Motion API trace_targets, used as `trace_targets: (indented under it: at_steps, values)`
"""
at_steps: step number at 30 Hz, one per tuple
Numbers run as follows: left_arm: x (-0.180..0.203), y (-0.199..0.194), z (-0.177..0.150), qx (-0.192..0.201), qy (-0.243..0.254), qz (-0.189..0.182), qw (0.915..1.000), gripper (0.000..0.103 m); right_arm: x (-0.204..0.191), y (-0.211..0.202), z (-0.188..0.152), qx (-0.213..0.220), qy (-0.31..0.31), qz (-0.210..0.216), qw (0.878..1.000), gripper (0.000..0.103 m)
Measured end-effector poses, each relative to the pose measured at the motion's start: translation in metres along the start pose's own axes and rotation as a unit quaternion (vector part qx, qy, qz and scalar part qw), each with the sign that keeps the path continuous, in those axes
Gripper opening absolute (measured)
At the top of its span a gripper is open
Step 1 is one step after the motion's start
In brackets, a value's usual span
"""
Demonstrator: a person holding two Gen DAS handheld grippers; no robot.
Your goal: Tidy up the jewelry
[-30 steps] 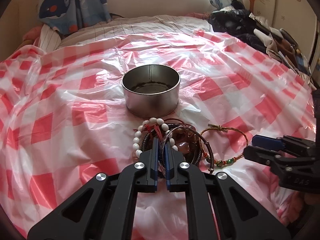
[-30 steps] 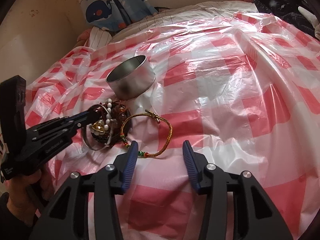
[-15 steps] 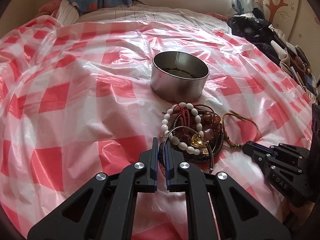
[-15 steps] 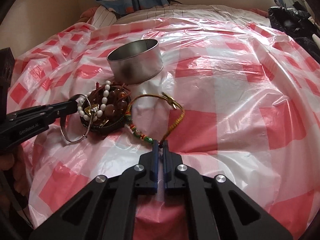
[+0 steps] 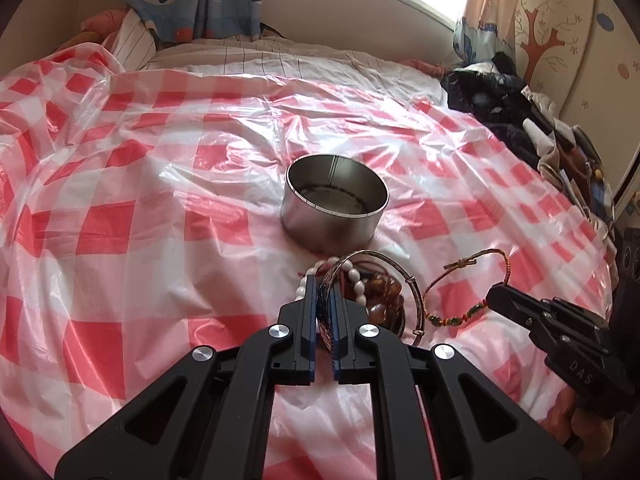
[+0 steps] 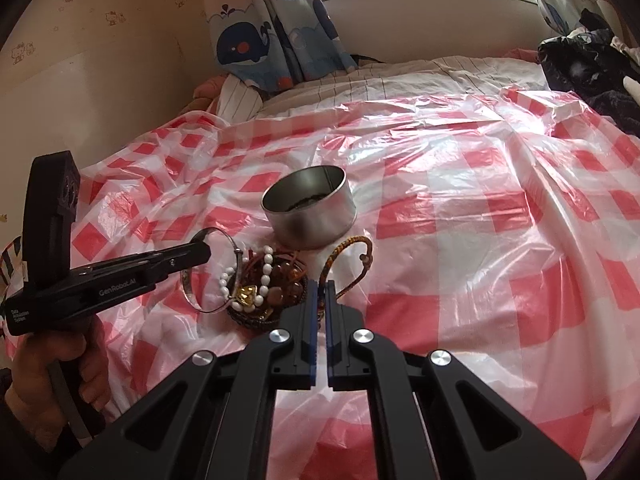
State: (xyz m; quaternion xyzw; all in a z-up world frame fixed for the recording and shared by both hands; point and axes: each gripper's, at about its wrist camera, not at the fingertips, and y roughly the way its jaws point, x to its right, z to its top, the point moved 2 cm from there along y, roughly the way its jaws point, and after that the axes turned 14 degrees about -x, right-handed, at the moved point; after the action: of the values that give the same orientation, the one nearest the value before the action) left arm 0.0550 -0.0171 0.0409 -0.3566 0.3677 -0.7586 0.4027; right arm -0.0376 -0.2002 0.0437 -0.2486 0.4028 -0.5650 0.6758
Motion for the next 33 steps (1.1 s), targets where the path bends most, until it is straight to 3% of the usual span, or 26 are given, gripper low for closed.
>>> trace_targets:
  at_steps: [14,21,23,25,28,31,32,33]
  values:
    - [-0.002,0.012,0.070,0.025,-0.023,-0.007,0.9994,0.005,-0.006,-0.015,0.080,0.056,-0.045,0.031,0.997,0.004]
    - [-0.001,0.060,0.108,-0.011,-0.028,-0.008,0.9995,0.010,-0.014,0.012,0.117,0.052,-0.069,0.032,0.996,0.004]
    - [-0.005,0.063,0.111,-0.012,-0.037,-0.007,0.9992,0.012,-0.016,0.020,0.124,0.048,-0.073,0.036,0.996,0.004]
    - [-0.012,0.059,0.110,-0.004,-0.048,0.001,0.9989,0.023,-0.019,0.028,0.129,0.044,-0.076,0.042,0.995,0.004]
    - [-0.029,0.049,0.105,0.004,-0.069,0.013,0.9975,0.028,-0.019,0.040,0.131,0.032,-0.065,0.080,0.994,0.004]
    - [-0.039,0.037,0.098,0.007,-0.079,0.021,0.9967,0.030,-0.013,0.076,0.130,-0.041,-0.052,0.062,0.996,0.004]
    - [-0.040,0.033,0.094,0.006,-0.077,0.022,0.9968,0.030,-0.006,0.084,0.126,-0.058,-0.039,0.052,0.996,0.009]
    - [-0.040,0.029,0.090,0.006,-0.074,0.023,0.9970,0.032,0.000,0.086,0.121,-0.064,-0.028,0.047,0.996,0.022]
